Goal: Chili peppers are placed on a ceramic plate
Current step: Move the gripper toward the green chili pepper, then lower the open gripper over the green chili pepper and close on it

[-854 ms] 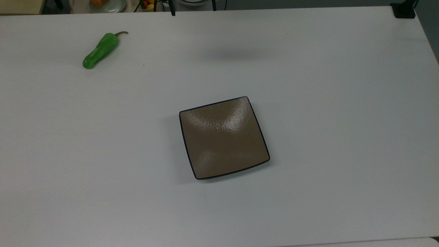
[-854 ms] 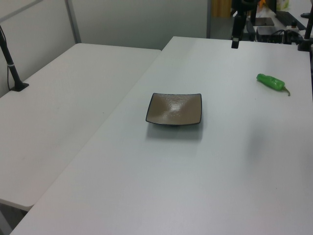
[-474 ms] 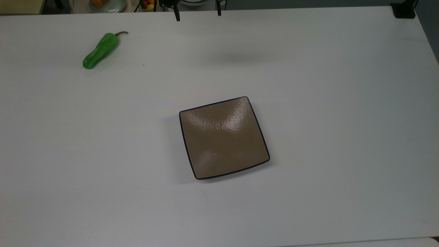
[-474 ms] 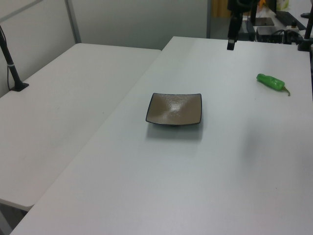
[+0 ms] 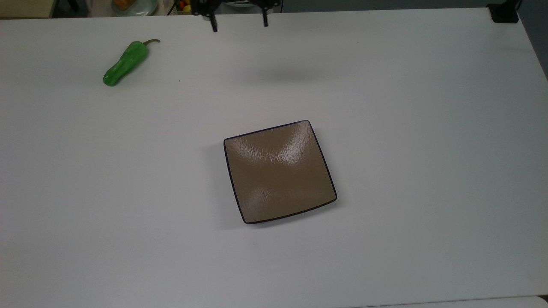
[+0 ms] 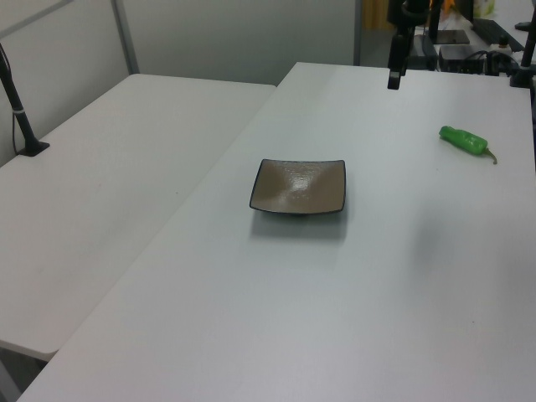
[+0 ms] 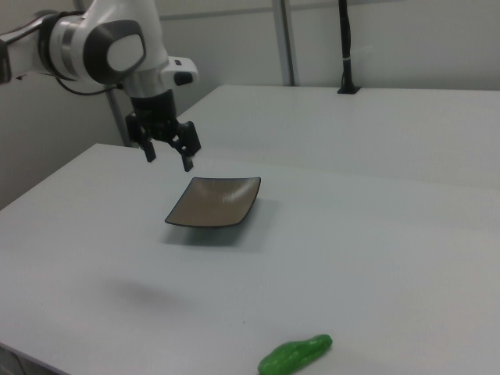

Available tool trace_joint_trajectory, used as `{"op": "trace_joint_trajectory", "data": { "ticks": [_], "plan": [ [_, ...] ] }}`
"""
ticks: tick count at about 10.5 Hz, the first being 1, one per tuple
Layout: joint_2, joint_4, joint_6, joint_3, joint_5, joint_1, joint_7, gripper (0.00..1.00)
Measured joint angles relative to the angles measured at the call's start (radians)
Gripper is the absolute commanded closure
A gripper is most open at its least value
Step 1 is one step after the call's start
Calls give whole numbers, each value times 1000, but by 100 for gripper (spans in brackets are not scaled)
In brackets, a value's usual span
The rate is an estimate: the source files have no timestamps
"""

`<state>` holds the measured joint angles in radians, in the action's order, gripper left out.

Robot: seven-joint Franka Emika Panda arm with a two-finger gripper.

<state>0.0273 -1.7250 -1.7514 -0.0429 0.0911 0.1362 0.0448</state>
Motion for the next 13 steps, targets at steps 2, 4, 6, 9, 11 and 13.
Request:
{"op": "trace_joint_trajectory", "data": {
  "ticks": [2,4,6,9,11,13],
  "plan": [
    [-11,-11,-3,-32,-1,-36,0,0],
    [-24,-20,-8,-96,-2,-61,1,0],
    [-45,-35,-9,-178,-2,-72,3,0],
    [-81,-107,-87,-235,-29,-79,4,0],
    [-106,-146,-126,-260,-56,-83,3,0],
    [-112,-178,-156,-301,-67,-98,4,1]
  ]
}}
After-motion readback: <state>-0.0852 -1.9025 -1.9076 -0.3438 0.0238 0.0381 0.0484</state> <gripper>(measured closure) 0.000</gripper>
